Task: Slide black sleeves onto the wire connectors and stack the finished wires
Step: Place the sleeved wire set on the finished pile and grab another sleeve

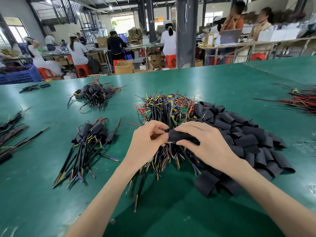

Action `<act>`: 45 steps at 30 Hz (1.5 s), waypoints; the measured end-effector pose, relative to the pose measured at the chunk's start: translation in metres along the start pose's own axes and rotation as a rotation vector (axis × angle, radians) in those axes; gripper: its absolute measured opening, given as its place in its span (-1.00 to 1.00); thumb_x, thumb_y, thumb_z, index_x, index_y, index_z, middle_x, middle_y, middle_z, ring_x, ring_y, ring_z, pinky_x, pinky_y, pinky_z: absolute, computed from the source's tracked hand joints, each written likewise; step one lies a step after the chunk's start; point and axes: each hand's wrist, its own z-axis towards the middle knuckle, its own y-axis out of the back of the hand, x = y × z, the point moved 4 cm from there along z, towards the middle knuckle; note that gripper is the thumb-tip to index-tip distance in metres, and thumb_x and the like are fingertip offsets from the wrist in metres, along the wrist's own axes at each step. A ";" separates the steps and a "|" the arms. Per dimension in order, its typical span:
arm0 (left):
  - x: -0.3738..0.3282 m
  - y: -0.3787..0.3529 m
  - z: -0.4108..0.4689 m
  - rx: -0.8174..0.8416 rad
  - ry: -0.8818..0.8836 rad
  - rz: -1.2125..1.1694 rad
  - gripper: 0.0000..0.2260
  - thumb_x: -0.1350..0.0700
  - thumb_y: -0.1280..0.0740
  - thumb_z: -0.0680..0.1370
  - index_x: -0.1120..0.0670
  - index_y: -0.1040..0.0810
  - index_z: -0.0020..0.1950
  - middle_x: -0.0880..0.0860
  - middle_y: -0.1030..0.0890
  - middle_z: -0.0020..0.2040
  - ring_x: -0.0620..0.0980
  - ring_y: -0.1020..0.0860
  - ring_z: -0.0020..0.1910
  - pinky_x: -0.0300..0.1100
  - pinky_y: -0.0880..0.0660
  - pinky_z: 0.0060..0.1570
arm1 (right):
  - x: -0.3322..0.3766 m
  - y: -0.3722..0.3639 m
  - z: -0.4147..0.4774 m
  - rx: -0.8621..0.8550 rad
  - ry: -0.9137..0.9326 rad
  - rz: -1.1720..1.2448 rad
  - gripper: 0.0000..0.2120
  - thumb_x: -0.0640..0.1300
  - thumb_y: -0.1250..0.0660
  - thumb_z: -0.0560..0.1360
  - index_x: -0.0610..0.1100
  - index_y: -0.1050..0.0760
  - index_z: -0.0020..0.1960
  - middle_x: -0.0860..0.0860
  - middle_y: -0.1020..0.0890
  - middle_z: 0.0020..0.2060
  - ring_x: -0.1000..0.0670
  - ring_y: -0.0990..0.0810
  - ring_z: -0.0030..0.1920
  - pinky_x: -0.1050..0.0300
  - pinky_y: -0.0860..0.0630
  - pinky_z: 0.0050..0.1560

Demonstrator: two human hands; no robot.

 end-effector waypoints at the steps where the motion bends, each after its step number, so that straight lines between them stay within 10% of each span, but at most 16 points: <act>1: 0.001 0.000 0.000 -0.007 0.002 0.000 -0.76 0.35 -0.37 0.47 0.00 -0.55 -0.10 0.03 -0.64 -0.28 -0.11 -0.55 -0.42 -0.32 -0.50 -0.27 | 0.001 0.000 0.000 0.009 0.010 0.008 -0.70 -0.11 -0.49 0.40 -0.12 -0.59 0.10 0.05 -0.63 0.04 -0.02 -0.59 0.04 -0.04 -0.53 0.04; 8: -0.005 0.013 0.004 -0.091 -0.077 0.029 -0.77 0.35 -0.39 0.46 0.02 -0.57 -0.10 0.02 -0.64 -0.28 -0.11 -0.56 -0.42 -0.26 -0.53 -0.25 | -0.004 0.002 0.003 -0.008 -0.073 0.015 -0.62 0.00 -0.38 0.48 -0.13 -0.51 0.25 0.03 -0.56 0.19 0.01 -0.49 0.20 0.10 -0.37 0.24; 14: 0.002 0.074 0.015 -0.530 -0.132 -0.019 -0.77 0.29 -0.38 0.48 -0.06 -0.53 -0.08 0.04 -0.63 -0.23 -0.15 -0.58 -0.37 -0.28 -0.49 -0.20 | -0.042 0.033 0.003 -0.256 -0.414 -0.212 -0.81 -0.23 -0.17 0.58 -0.20 -0.48 0.14 -0.16 -0.60 -0.02 -0.21 -0.55 -0.01 -0.03 -0.40 -0.04; 21: 0.049 0.134 0.012 -0.938 0.056 0.149 -0.89 0.30 -0.33 0.49 0.15 -0.56 -0.03 0.05 -0.62 -0.19 -0.25 -0.60 -0.28 -0.20 -0.52 -0.05 | -0.066 0.026 -0.007 0.412 -0.638 -0.230 -0.66 -0.34 -0.19 0.36 -0.03 -0.45 0.04 -0.01 -0.52 -0.01 -0.10 -0.46 0.07 0.01 -0.44 0.05; 25: 0.079 0.141 0.008 -0.811 0.340 0.486 -0.72 0.40 -0.22 0.44 0.21 -0.59 0.07 0.20 -0.61 0.03 0.21 -0.55 0.03 -0.02 -0.46 0.12 | -0.069 0.025 -0.011 0.603 -0.618 -0.346 -0.62 -0.29 -0.19 0.40 0.01 -0.40 0.16 -0.04 -0.43 0.08 -0.11 -0.38 0.16 0.01 -0.38 0.12; 31: 0.073 0.137 0.007 -0.661 0.499 0.825 -0.72 0.34 -0.29 0.42 0.19 -0.61 0.10 0.31 -0.53 0.08 0.33 -0.45 0.08 0.04 -0.39 0.01 | -0.078 0.022 -0.016 0.655 -0.601 -0.403 -0.62 -0.30 -0.20 0.44 -0.02 -0.37 0.22 -0.04 -0.43 0.14 -0.11 -0.39 0.18 0.05 -0.37 0.02; 40: -0.015 0.049 0.072 -0.420 -0.060 0.674 -0.78 0.22 -0.23 0.52 0.02 -0.61 0.03 0.07 -0.57 0.10 0.12 -0.43 0.17 -0.02 -0.33 0.17 | -0.079 0.012 -0.020 0.805 -0.421 -0.626 -0.78 -0.08 -0.17 0.59 -0.09 -0.46 0.19 -0.06 -0.39 0.15 -0.12 -0.34 0.19 -0.01 -0.41 0.06; 45: -0.030 -0.009 0.137 -0.157 -0.070 0.765 -0.76 0.14 -0.15 0.57 0.06 -0.62 -0.11 0.06 -0.62 0.00 0.11 -0.48 0.10 -0.04 -0.28 0.10 | -0.078 0.010 -0.020 0.805 -0.429 -0.617 -0.70 0.01 -0.23 0.57 -0.10 -0.42 0.24 -0.08 -0.35 0.18 -0.11 -0.30 0.21 -0.02 -0.38 0.11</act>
